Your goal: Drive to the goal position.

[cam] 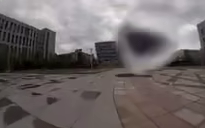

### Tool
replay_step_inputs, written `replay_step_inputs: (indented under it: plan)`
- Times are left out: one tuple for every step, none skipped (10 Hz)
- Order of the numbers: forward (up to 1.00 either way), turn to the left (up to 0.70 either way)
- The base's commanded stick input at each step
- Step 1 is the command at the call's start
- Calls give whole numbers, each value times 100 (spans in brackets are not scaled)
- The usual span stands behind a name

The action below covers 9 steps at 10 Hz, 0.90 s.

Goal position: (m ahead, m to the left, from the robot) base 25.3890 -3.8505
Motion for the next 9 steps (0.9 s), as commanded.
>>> replay_step_inputs:
  plan:
    - [70, 0]
    - [70, 0]
    - [70, 0]
    - [70, 0]
    - [70, 0]
    - [70, 0]
    - [70, 0]
    - [70, 0]
    - [70, 0]
